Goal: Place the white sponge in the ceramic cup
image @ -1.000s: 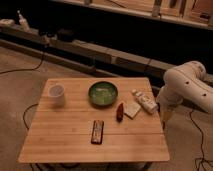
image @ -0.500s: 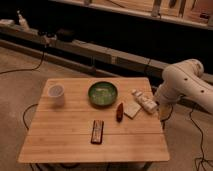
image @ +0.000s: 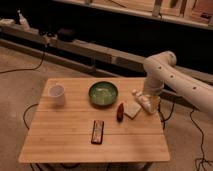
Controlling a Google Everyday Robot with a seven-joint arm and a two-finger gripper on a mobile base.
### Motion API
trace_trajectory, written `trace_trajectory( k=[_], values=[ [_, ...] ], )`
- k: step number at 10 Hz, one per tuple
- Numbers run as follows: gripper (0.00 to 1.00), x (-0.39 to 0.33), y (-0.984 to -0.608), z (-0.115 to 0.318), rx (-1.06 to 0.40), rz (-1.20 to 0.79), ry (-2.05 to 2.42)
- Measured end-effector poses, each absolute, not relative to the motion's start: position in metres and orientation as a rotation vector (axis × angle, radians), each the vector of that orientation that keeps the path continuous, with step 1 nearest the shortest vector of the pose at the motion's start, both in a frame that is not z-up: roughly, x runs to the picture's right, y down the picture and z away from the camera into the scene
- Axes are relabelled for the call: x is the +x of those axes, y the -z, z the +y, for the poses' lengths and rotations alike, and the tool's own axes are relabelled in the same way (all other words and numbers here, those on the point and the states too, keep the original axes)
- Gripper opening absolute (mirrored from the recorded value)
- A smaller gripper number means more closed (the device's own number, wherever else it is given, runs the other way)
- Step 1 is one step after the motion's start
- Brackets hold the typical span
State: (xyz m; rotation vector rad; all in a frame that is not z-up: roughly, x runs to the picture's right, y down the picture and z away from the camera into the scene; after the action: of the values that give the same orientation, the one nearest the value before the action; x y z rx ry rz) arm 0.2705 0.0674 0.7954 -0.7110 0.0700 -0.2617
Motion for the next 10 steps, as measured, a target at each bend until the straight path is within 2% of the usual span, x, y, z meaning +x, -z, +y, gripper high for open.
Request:
trace_trajectory(
  k=[5, 10],
  values=[
    [0.65, 0.272, -0.802, 0.068, -0.719, 0.076, 0.279],
    [0.65, 0.216, -0.833, 0.104, -0.707, -0.323, 0.368]
  ],
)
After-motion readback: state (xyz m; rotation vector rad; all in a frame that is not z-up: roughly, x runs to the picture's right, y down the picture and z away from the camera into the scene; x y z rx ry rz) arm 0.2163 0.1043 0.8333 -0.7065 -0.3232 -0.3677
